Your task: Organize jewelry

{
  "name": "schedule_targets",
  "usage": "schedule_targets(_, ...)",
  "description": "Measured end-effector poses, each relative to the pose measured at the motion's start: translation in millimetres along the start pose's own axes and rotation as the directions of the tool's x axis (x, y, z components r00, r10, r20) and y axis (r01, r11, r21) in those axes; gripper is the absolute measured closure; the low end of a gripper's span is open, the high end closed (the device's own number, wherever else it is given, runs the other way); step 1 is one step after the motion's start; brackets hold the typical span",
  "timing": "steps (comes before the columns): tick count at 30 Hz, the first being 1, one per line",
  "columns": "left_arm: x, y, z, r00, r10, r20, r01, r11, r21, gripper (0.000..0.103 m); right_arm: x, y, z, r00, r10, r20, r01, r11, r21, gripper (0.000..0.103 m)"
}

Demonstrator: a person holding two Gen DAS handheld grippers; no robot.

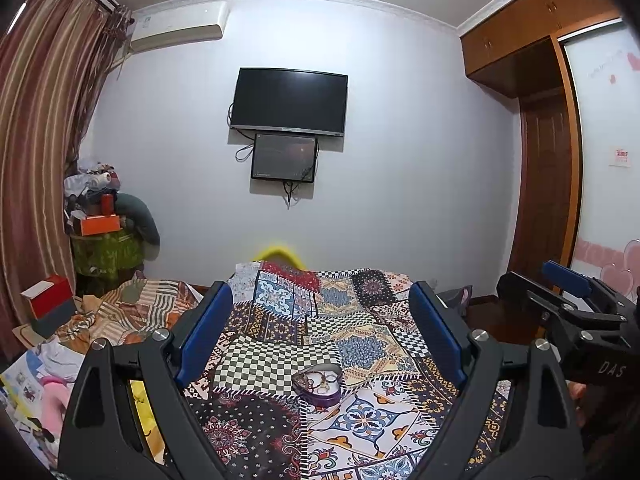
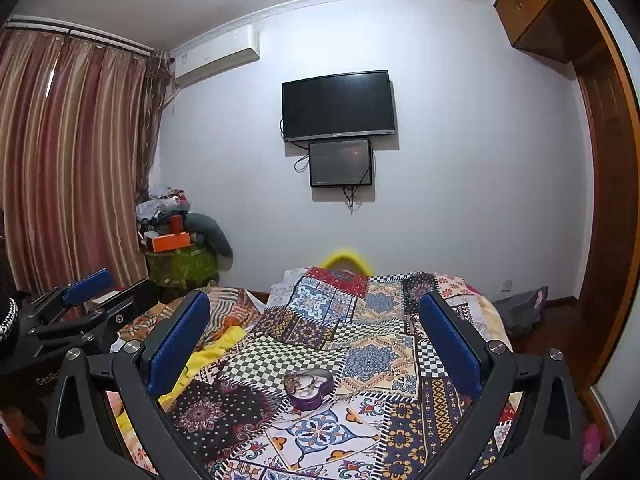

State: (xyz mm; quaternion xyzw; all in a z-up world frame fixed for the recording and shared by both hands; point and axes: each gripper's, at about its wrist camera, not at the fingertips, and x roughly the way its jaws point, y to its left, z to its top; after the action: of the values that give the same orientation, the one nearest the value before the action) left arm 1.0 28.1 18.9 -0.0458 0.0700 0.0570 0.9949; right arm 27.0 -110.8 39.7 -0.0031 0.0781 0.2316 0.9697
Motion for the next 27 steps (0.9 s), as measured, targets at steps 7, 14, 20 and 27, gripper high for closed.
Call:
schedule_targets(7, 2.4, 3.1, 0.6, 1.000, 0.006, -0.003, -0.006, 1.000, -0.009, 0.013, -1.2, -0.6, 0.0, 1.000, 0.003, -0.003, -0.003, 1.000, 0.002, 0.000)
schedule_targets(14, 5.1, 5.6, -0.4, 1.000, -0.001, -0.009, 0.001, 1.000, -0.020, 0.013, -0.3, -0.6, 0.6, 1.000, 0.005, -0.012, -0.004, 1.000, 0.006, 0.000)
schedule_targets(20, 7.0, 3.8, -2.4, 1.000, -0.007, -0.012, 0.007, 1.000, -0.012, 0.013, -0.6, -2.4, 1.0, 1.000, 0.007, -0.023, -0.007, 1.000, 0.013, 0.000)
schedule_targets(27, 10.1, 3.4, -4.1, 1.000, -0.014, -0.020, 0.014, 1.000, -0.011, 0.013, 0.5, -2.4, 0.7, 1.000, 0.006, -0.028, -0.006, 1.000, 0.015, 0.000)
